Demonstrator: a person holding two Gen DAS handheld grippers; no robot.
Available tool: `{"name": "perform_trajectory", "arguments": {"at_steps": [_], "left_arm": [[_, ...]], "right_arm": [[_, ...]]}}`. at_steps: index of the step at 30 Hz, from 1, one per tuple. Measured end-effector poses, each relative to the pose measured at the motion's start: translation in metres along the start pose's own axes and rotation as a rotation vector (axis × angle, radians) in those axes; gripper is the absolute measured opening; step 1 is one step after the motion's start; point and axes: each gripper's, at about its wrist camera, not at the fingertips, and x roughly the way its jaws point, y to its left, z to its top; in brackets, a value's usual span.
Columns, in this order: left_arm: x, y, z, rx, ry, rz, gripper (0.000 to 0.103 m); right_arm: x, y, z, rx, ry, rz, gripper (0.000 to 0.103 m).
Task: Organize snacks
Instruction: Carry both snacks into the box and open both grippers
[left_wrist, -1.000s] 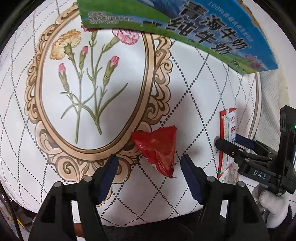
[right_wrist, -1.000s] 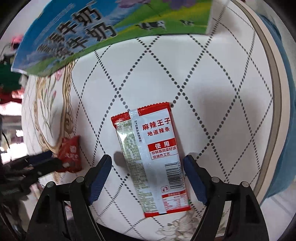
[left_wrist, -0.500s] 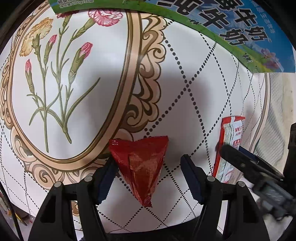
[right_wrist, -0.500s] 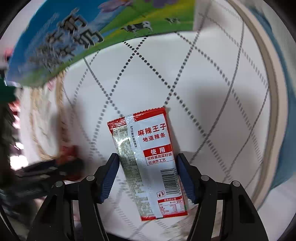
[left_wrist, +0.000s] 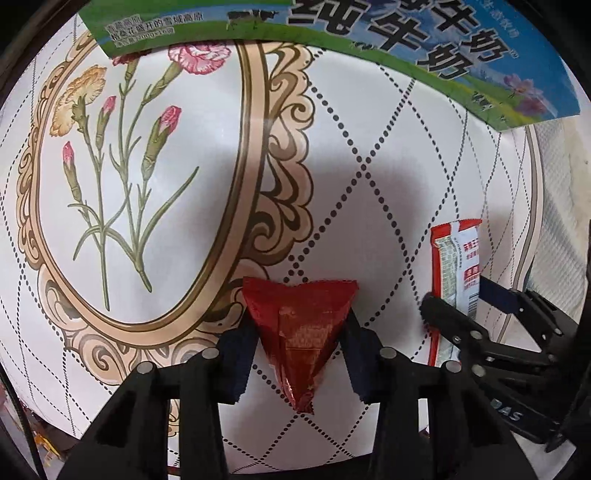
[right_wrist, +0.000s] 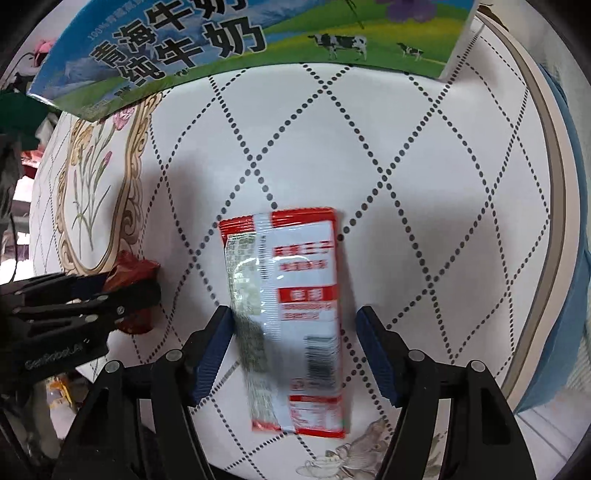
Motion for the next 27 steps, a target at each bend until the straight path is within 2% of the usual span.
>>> {"name": "perform_trajectory", "arguments": {"at_steps": [3,7,11,18,23,27], "left_arm": [[-0.008,-0.003,-0.002,0.004,-0.019,0.002,0.04],[-0.025,-0.013,-0.002,0.023,-0.06,0.003,0.04],[-0.051,-0.024,0.003,0.044,-0.119,-0.011,0.04],[-0.115,-0.039,0.021,0.057,-0.238,-0.103,0.04],[-0.167,-0.033,0.052,0.085,-0.317,-0.149,0.04],[-0.191,-0.019,0.086,0.101,-0.358,-0.137,0.04]], "right_arm": [[0.006,0.008,-0.003,-0.003,-0.017,-0.021,0.056],[-0.007,0.011,-0.005,0.008,-0.05,-0.005,0.047],[-0.029,0.01,0.001,0.036,-0.082,0.051,0.046],[-0.087,0.018,0.018,0.051,-0.189,0.161,0.046],[-0.148,0.018,0.033,0.05,-0.302,0.217,0.046],[-0.197,0.013,0.068,0.053,-0.393,0.237,0.046]]}}
